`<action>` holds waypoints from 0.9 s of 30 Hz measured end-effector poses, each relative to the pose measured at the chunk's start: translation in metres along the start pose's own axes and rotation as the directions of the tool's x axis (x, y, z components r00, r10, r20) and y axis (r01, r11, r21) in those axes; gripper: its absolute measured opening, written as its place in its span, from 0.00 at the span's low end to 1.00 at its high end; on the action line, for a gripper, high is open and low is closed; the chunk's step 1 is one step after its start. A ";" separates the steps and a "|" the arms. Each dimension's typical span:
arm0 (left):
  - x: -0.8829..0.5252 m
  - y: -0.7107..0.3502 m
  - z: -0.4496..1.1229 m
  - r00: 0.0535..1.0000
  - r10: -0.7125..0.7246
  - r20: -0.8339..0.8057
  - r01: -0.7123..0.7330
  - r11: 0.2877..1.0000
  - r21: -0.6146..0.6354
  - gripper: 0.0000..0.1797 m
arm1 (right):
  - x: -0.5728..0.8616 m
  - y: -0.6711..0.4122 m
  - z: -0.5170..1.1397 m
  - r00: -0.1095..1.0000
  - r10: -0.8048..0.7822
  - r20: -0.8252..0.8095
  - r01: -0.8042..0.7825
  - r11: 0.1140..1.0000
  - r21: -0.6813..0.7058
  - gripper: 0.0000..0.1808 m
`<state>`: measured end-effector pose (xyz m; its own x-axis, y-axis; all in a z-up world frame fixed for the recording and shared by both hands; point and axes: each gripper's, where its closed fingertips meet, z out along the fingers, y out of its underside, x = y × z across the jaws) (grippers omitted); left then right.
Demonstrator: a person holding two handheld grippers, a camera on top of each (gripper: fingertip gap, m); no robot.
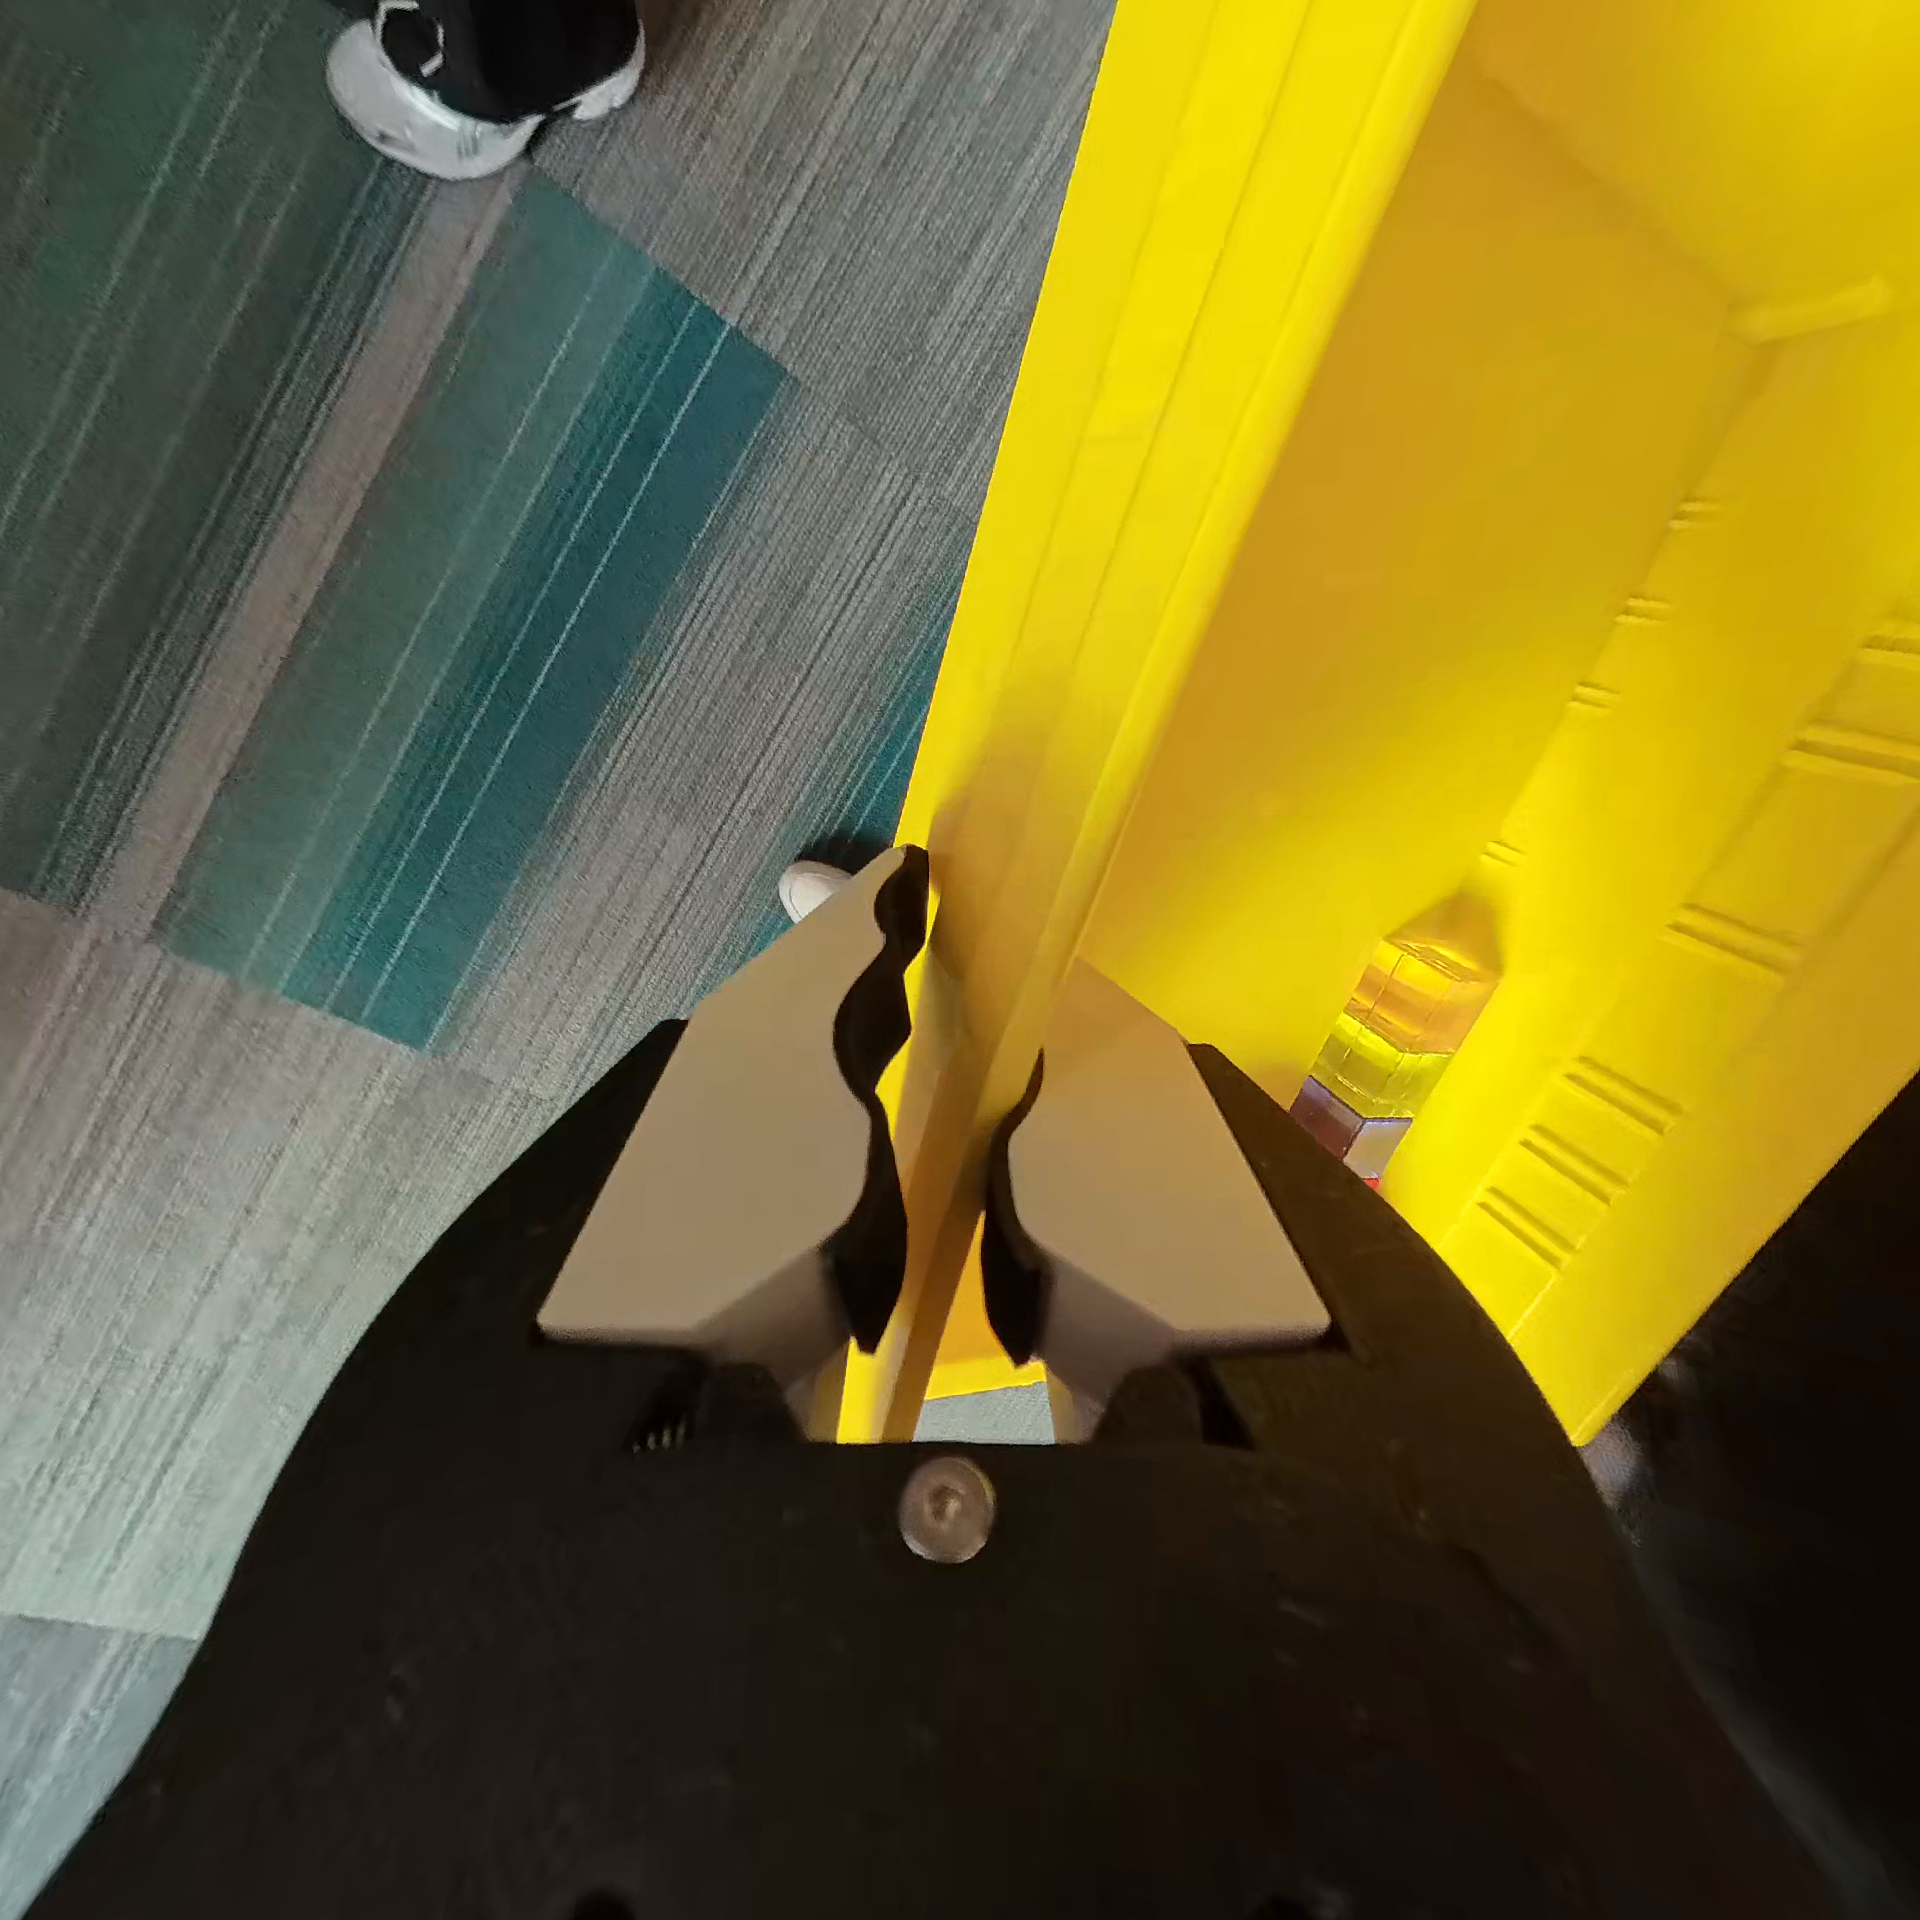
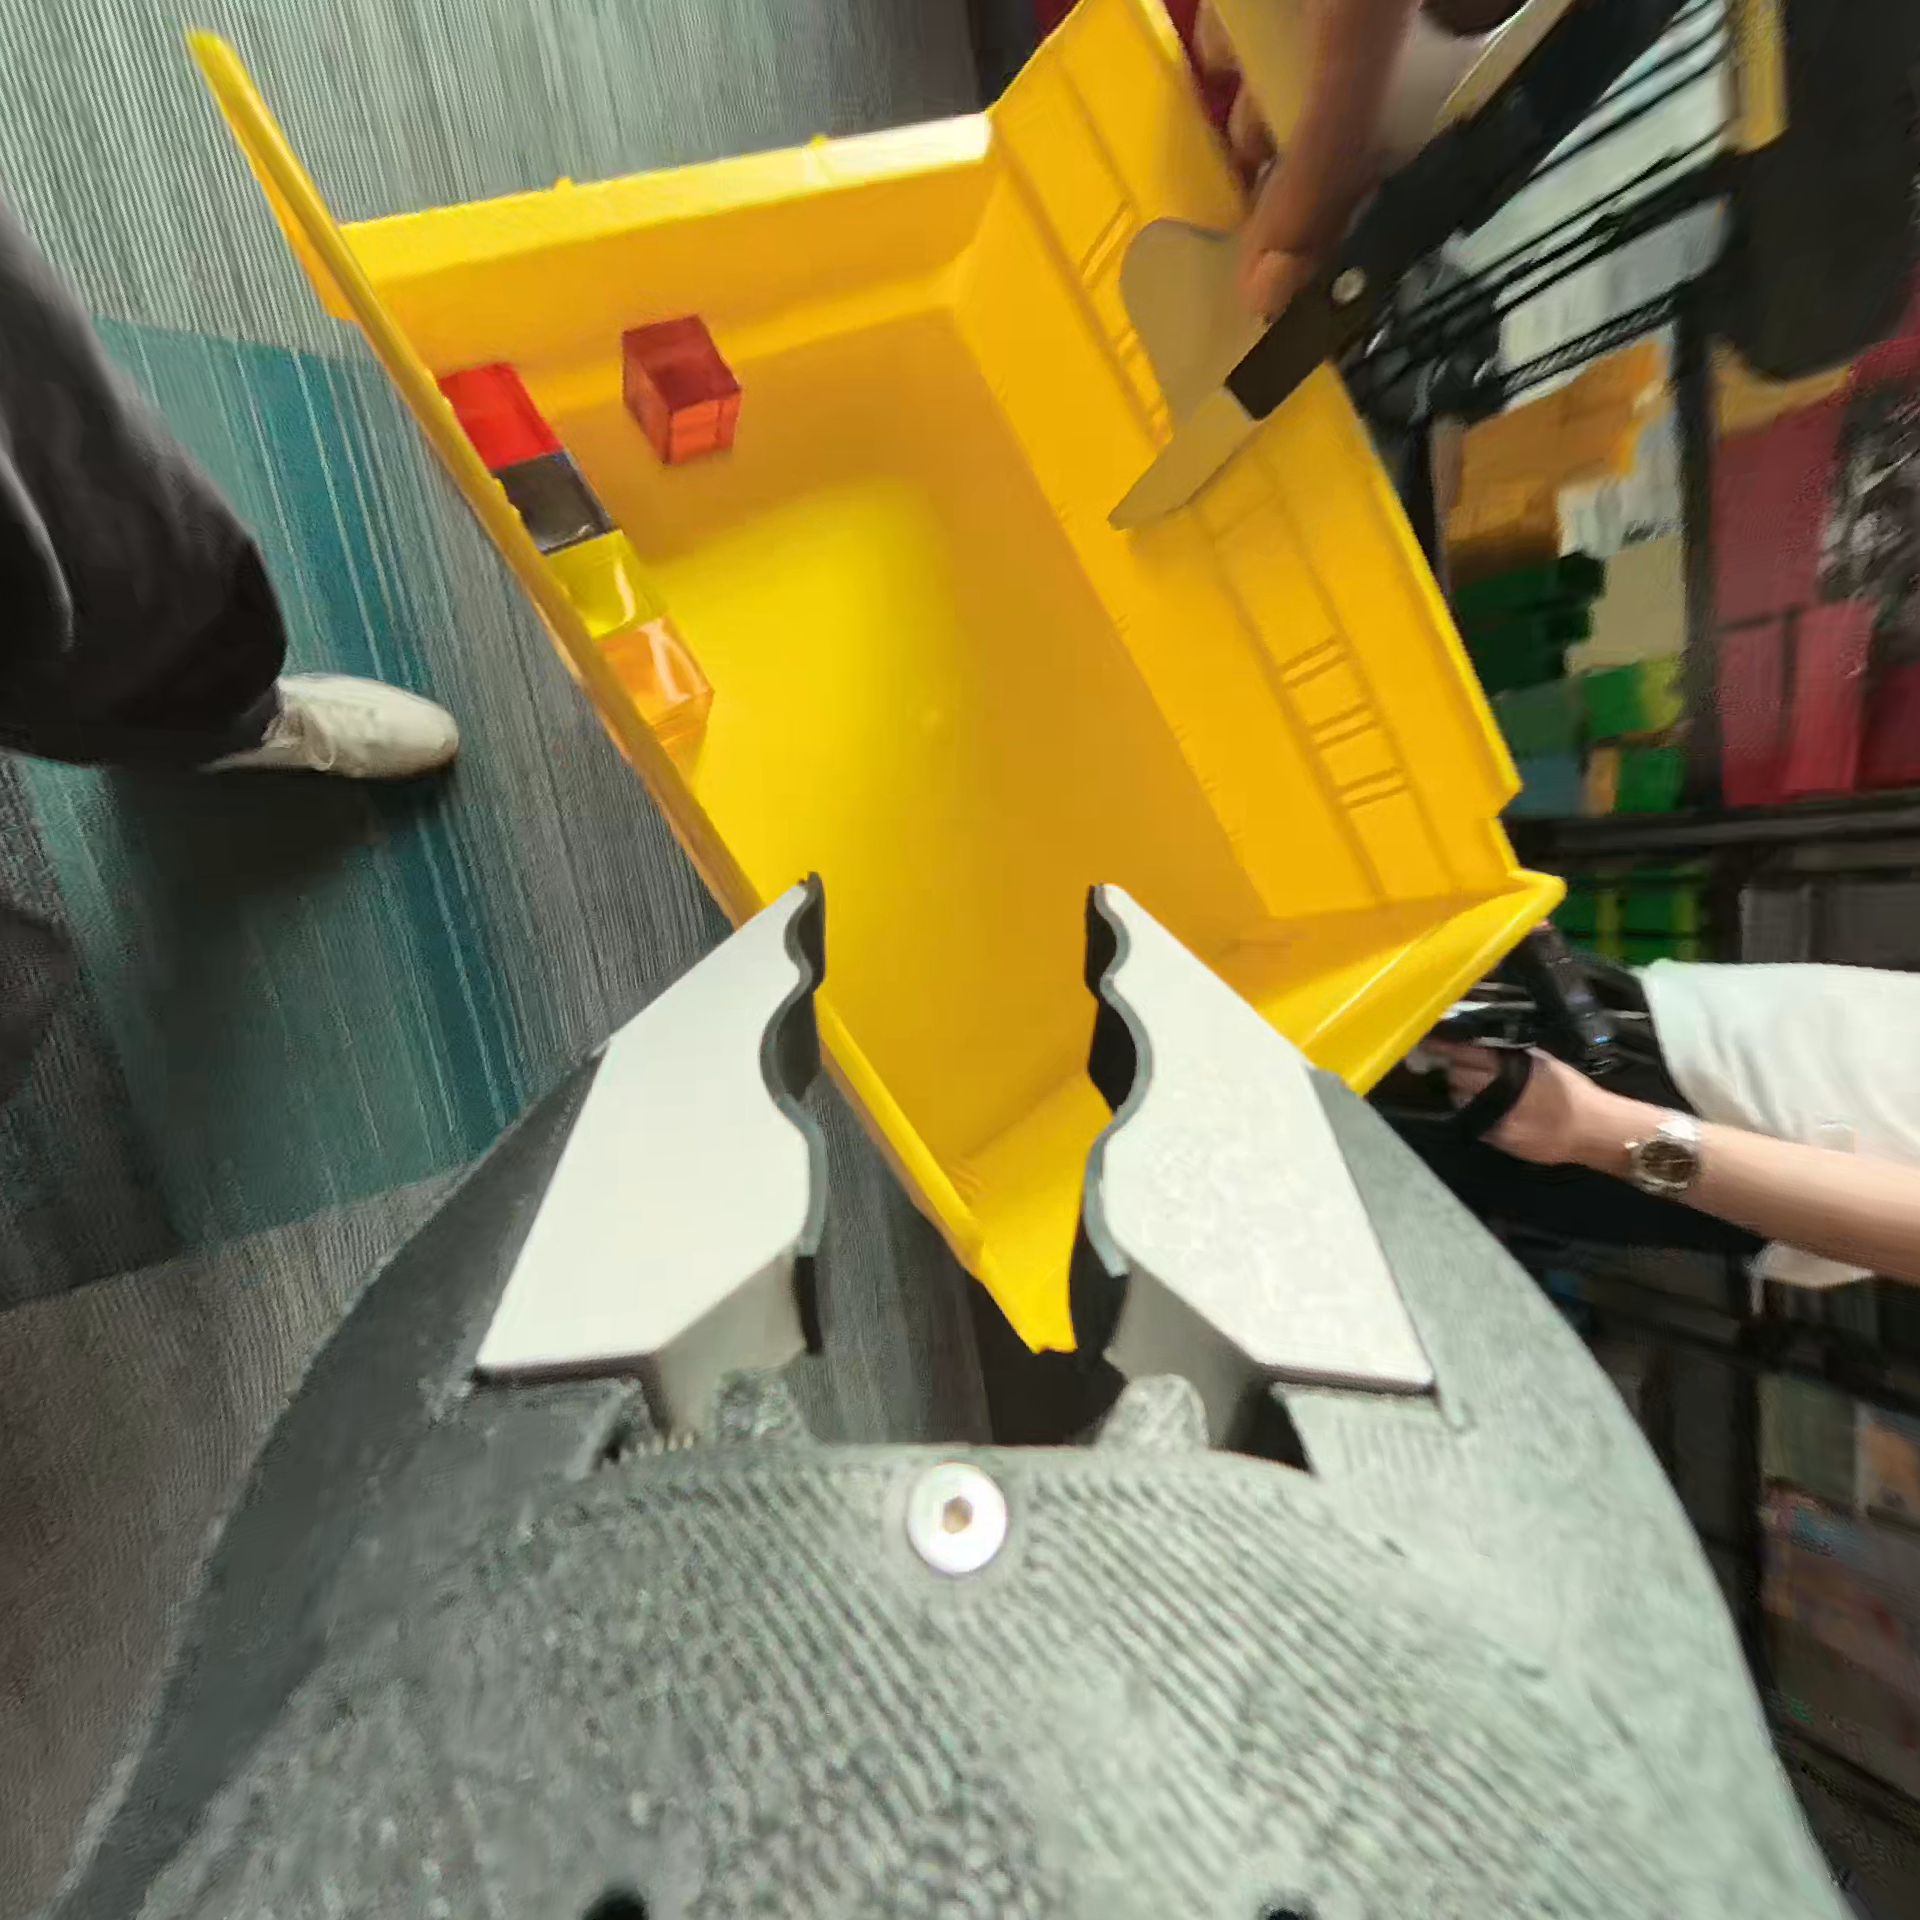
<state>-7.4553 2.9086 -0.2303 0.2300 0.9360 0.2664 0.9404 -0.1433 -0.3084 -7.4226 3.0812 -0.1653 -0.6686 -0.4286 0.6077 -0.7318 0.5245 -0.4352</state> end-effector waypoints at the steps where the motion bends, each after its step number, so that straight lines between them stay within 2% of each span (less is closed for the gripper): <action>1: -0.011 -0.024 0.005 1.000 0.012 -0.009 -0.012 1.000 -0.008 0.00 | 0.012 0.016 0.011 0.999 0.031 0.036 -0.029 0.997 -0.075 0.27; 3: -0.031 -0.073 0.017 0.997 0.072 -0.003 -0.072 0.997 -0.038 0.00 | 0.037 0.047 0.026 0.985 0.143 0.099 -0.120 0.971 -0.205 0.19; 6: -0.047 -0.153 0.037 0.986 0.165 0.011 -0.164 0.985 -0.061 0.00 | 0.069 0.087 0.028 0.954 0.253 0.161 -0.197 0.934 -0.300 0.27; 8: -0.050 -0.207 0.051 0.970 0.241 0.032 -0.239 0.968 -0.073 0.01 | 0.093 0.115 0.022 0.948 0.281 0.152 -0.226 0.925 -0.304 0.35; 11: -0.040 -0.281 0.078 0.942 0.334 0.033 -0.330 0.940 -0.091 0.01 | 0.120 0.185 0.011 0.954 0.285 0.094 -0.233 0.901 -0.366 0.41; 14: -0.024 -0.353 0.113 0.928 0.373 0.009 -0.370 0.922 -0.116 0.01 | 0.137 0.266 0.007 0.958 0.267 0.104 -0.207 0.896 -0.392 0.42; 15: -0.017 -0.376 0.125 0.930 0.367 -0.006 -0.365 0.923 -0.123 0.01 | 0.142 0.295 0.007 0.961 0.252 0.116 -0.186 0.897 -0.401 0.40; 17: -0.005 -0.419 0.147 0.941 0.336 -0.033 -0.337 0.932 -0.133 0.00 | 0.160 0.356 0.005 0.980 0.175 0.096 -0.118 0.895 -0.430 0.27; 19: 0.011 -0.463 0.168 0.953 0.295 -0.075 -0.303 0.943 -0.140 0.00 | 0.182 0.419 -0.001 0.988 0.128 0.084 -0.078 0.891 -0.447 0.19; 22: 0.036 -0.536 0.198 0.953 0.272 -0.133 -0.290 0.945 -0.150 0.00 | 0.221 0.497 -0.021 0.987 0.155 0.040 -0.127 0.908 -0.400 0.21; 27: 0.058 -0.672 0.247 0.929 0.334 -0.156 -0.356 0.923 -0.144 0.01 | 0.279 0.614 -0.044 0.985 0.154 0.072 -0.112 0.908 -0.403 0.10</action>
<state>-8.1356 3.1385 -0.2332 0.5674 0.7717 0.2874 0.8222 -0.5121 -0.2484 -8.0529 3.3163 -0.2332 -0.7810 -0.3949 0.4839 -0.5363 0.8211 -0.1953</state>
